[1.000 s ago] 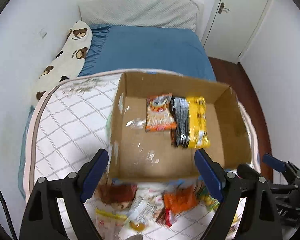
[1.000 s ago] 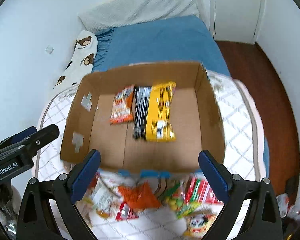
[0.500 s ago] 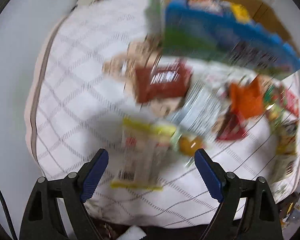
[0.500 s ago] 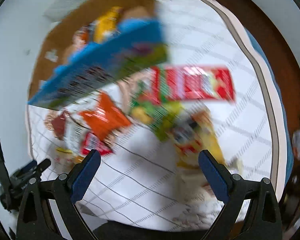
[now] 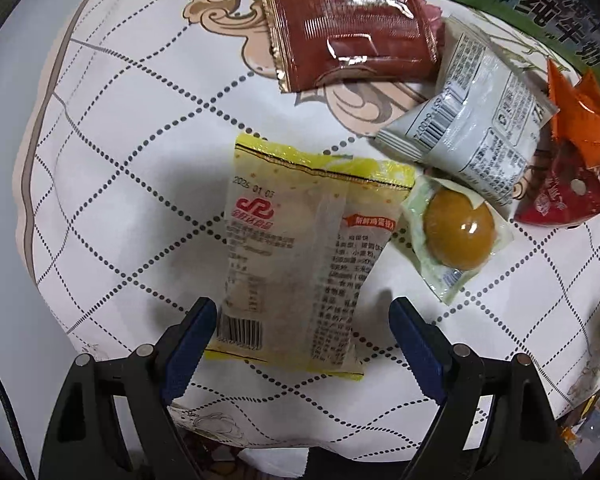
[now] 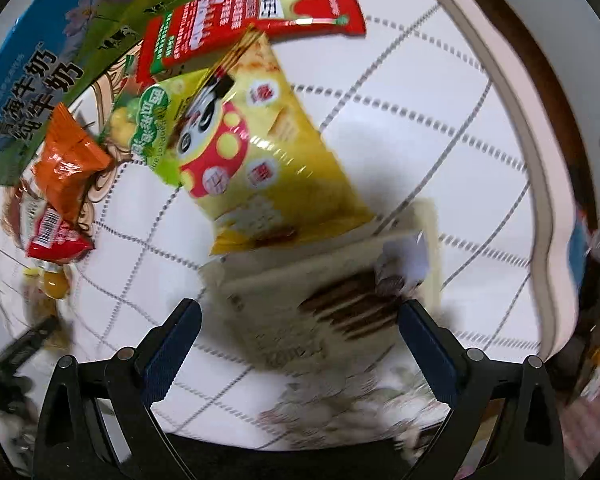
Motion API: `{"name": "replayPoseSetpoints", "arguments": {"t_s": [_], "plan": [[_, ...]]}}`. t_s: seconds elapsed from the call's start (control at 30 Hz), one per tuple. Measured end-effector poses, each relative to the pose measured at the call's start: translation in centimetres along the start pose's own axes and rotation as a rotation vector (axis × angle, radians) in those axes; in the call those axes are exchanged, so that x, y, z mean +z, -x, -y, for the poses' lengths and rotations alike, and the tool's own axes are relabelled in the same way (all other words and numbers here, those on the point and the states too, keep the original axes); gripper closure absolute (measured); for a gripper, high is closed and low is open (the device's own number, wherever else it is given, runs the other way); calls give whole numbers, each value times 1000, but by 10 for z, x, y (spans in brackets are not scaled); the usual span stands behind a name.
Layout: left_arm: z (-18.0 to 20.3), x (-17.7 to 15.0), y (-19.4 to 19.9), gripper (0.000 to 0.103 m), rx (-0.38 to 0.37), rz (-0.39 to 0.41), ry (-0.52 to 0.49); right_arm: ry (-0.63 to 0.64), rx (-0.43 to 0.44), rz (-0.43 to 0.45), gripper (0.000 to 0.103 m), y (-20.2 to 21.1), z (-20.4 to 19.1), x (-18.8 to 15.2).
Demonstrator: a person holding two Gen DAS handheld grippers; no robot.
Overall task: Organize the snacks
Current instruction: 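Grasp the Franzzi cookie pack with the right tool while the left grasps the clear bread bag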
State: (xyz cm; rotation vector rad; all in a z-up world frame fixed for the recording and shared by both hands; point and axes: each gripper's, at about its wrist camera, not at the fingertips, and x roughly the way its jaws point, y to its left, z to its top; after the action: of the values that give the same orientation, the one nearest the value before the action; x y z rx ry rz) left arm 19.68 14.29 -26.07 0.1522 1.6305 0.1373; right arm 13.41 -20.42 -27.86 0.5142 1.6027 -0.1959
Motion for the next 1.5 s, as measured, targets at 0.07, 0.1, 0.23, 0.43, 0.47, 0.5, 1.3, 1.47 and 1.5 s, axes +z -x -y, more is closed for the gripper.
{"name": "replayPoseSetpoints", "arguments": {"t_s": [0.07,0.1,0.23,0.43,0.47,0.5,1.3,1.47,1.5], "plan": [[0,-1,0,15,-10,-2,1,-12,148,-78,1,-1,-7,-7],[0,-2,0,15,-12,-1,0,-1,206,-109,1,-1,-12,-11],[-3,-2,-2,15,-9,-1,-10,345,47,-22,2,23,-54,-21],[12,-3,-7,15,18,3,-28,926,-488,-59,2,-9,-89,-48],[13,-3,-7,15,26,3,-29,967,-522,-79,2,-16,-89,-51],[15,-3,-7,15,35,5,-29,1020,-574,-104,2,-28,-88,-53],[-45,-30,-11,15,-127,-46,178,365,35,-136,16,-20,-91,5],[-42,-22,-8,15,-122,-26,175,359,23,-136,16,-40,-96,-5],[-40,-19,-5,15,-115,-17,168,367,11,-124,16,-42,-98,-8]]}}
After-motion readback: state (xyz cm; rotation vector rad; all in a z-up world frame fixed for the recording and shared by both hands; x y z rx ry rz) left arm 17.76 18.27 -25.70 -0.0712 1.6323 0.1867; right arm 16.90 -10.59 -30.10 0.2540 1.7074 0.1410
